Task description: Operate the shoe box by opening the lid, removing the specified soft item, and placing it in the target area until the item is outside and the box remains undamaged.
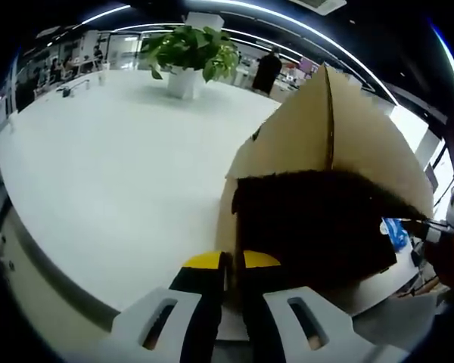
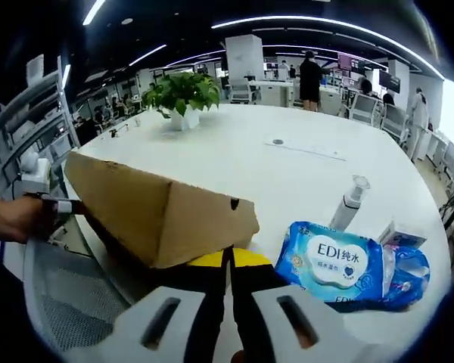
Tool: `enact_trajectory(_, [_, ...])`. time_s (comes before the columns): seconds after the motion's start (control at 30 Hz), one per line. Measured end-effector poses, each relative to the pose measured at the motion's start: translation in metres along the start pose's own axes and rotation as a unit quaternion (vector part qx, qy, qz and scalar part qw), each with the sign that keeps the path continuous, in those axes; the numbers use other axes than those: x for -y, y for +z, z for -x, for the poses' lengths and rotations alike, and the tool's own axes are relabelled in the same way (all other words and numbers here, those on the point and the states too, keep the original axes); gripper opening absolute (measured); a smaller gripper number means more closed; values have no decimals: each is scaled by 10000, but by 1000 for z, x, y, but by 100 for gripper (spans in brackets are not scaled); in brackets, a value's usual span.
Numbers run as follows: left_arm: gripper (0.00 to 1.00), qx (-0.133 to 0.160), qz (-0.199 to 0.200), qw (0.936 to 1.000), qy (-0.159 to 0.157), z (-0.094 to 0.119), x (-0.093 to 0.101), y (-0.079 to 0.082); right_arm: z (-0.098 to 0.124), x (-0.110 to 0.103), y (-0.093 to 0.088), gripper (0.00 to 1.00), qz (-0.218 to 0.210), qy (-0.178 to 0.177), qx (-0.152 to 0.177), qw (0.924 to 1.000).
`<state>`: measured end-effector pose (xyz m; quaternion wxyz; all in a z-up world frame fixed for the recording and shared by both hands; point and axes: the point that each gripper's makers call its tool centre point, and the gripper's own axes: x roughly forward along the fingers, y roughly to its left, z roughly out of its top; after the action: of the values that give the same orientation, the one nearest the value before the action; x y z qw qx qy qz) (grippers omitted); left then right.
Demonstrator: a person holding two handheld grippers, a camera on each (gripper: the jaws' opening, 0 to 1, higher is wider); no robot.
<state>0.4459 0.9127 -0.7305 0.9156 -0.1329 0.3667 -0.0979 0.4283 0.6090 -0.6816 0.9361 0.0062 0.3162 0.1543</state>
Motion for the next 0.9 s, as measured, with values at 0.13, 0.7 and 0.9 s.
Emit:
enact_trajectory(0.13, [5, -17, -16, 10000, -15, 1, 1, 0, 0, -3, -6, 0, -58, 18, -33, 10000])
enact_trajectory(0.7, [16, -67, 95, 9993, -369, 4, 9, 1, 5, -13, -26, 0, -190, 114, -191, 9996])
enact_trajectory(0.9, [22, -99, -10, 9989, -457, 8, 14, 0, 7, -15, -29, 0, -198, 121, -224, 9995])
